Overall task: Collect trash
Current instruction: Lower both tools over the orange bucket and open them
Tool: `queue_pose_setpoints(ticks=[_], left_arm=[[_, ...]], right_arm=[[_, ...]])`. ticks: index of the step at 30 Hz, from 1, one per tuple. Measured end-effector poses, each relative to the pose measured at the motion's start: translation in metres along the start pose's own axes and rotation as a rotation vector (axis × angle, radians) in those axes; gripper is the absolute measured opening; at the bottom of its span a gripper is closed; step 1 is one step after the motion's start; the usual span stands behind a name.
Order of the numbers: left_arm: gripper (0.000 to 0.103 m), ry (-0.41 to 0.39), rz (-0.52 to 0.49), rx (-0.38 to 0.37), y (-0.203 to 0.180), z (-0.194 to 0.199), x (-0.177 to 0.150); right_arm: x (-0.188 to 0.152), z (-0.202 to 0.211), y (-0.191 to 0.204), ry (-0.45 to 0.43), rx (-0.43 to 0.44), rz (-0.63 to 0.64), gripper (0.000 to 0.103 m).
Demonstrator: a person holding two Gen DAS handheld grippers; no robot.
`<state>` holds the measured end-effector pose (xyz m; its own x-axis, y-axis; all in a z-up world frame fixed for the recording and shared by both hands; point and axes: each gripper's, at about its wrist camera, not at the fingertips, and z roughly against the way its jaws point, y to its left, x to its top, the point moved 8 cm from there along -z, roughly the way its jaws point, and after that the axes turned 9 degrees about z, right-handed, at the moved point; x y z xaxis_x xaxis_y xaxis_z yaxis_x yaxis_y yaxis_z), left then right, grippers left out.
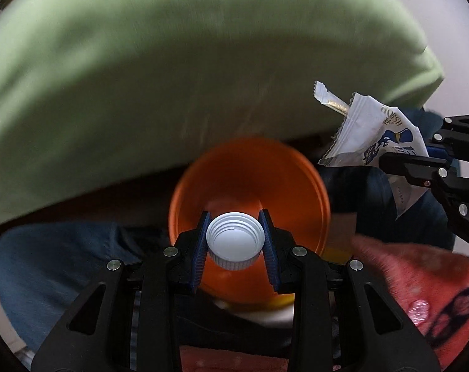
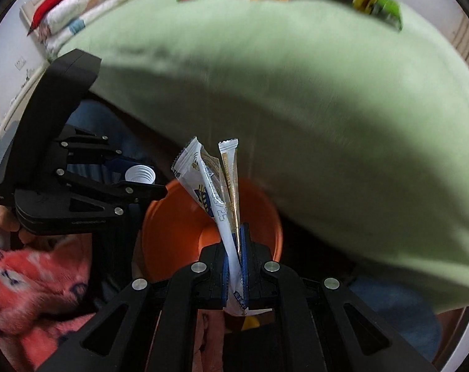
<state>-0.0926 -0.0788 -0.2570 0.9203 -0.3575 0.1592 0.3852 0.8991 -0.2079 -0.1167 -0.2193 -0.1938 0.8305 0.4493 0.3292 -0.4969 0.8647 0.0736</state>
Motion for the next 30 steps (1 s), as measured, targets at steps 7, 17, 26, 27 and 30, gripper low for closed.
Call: queue_pose_setpoints(ticks=[7,17,26,27,30], left_arm=[[0.031,0.088,0.019,0.026,0.002,-0.034,-0.005],[0.062,0.178,0.034,0.066,0.011,-0.058,-0.009],[0.073,0.177,0.075,0.059,0.014,-0.056,-0.002],[0.073,0.174,0.075,0.058,0.014,-0.055,-0.001],[0.073,0.168,0.073,0.060,0.013,-0.053,0.002]], right_arm=[[-0.019,-0.034,0.004,0.090,0.052,-0.024,0.009],[-0.013,-0.053,0.000,0.129,0.050,-0.023,0.053],[-0.011,-0.049,-0.009,0.116,0.020,-0.041,0.060],[-0.012,-0.050,-0.009,0.114,0.020,-0.044,0.060],[-0.012,-0.049,-0.011,0.109,0.019,-0.051,0.060]])
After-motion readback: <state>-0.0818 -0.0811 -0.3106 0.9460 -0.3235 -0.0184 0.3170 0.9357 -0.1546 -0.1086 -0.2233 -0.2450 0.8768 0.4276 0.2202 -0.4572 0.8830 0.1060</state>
